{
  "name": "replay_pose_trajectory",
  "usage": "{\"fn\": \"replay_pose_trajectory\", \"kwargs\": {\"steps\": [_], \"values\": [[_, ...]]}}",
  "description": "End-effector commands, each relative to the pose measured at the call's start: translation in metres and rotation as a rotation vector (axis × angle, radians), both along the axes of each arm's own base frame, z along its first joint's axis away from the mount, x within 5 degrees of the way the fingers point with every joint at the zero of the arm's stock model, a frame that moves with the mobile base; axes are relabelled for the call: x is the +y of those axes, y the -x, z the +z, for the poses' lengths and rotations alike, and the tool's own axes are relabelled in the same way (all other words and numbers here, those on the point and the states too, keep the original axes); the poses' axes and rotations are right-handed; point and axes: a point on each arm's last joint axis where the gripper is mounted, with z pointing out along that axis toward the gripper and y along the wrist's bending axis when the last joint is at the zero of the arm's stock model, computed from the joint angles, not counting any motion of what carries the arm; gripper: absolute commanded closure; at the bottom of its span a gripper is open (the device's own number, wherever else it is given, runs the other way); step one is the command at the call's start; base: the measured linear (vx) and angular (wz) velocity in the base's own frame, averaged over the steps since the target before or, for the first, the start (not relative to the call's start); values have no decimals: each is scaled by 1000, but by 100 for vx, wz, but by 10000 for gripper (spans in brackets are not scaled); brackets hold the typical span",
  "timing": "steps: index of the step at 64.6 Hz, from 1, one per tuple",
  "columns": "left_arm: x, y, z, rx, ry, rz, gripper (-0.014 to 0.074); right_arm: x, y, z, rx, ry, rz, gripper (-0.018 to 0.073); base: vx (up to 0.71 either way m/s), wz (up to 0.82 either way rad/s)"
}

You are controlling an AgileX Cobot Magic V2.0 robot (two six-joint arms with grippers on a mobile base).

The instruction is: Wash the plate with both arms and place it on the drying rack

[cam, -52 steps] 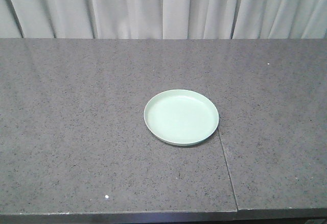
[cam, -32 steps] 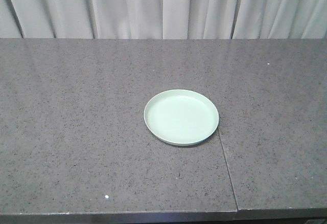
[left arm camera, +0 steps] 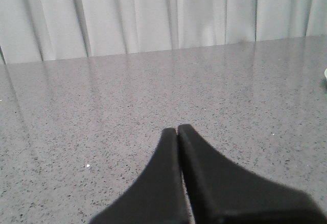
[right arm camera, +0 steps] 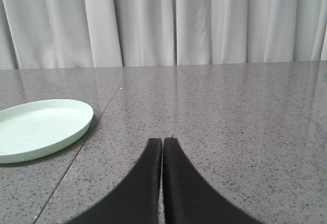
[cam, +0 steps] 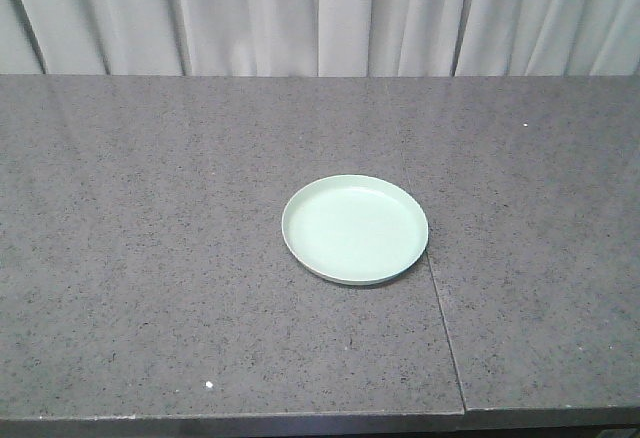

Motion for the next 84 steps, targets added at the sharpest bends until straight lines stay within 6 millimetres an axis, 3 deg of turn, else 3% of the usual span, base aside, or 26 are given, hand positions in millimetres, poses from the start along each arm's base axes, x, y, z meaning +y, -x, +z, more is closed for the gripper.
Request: {"fn": "replay_pose_trajectory", "kwargs": {"steps": [1,20,29,39,52,59,70,79,84], "values": [[0,2,16,-109,10,-1,603,0,0,6,-75,4,-6,561,0,0],[0,2,16,-109,10,-1,603,-1,1,9,-101,-47,-5,561,0,0],[0,2,16,-109,10,-1,603,-1,1,11,-119,-319,-2,561,0,0],[0,2,16,-109,10,-1,603,-3,1,16,-145,-465,-4,561,0,0],[0,2,16,-109,10,-1,603,3,9,54,-115,-465,60,561,0,0],[0,2,16,-109,10,-1,603,8,8,74,-20,-382,93,543,0,0],[0,2,16,-109,10,-1,603,12,1,101,56,-249,127,376,0,0],[0,2,16,-109,10,-1,603,10,-9,108,39,-244,103,97,0,0],[0,2,16,-109,10,-1,603,8,-14,112,-4,-246,80,1,0,0]]}}
